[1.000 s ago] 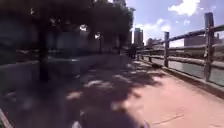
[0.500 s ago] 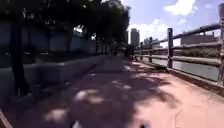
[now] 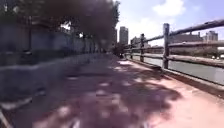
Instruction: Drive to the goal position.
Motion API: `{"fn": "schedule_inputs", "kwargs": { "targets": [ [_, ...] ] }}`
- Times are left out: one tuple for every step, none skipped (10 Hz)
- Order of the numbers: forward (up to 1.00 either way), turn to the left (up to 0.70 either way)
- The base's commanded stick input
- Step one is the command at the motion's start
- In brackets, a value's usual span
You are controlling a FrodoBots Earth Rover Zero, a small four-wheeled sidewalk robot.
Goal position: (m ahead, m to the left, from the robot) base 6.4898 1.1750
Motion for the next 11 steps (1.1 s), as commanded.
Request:
{"fn": "schedule_inputs", "kwargs": {
  "targets": [
    [1.00, 0.00],
    [1.00, 0.00],
    [1.00, 0.00],
    [1.00, 0.00],
    [1.00, 0.00],
    [1.00, 0.00],
    [1.00, 0.00],
    [1.00, 0.00],
    [1.00, 0.00],
    [1.00, 0.00],
    [1.00, 0.00]
  ]
}}
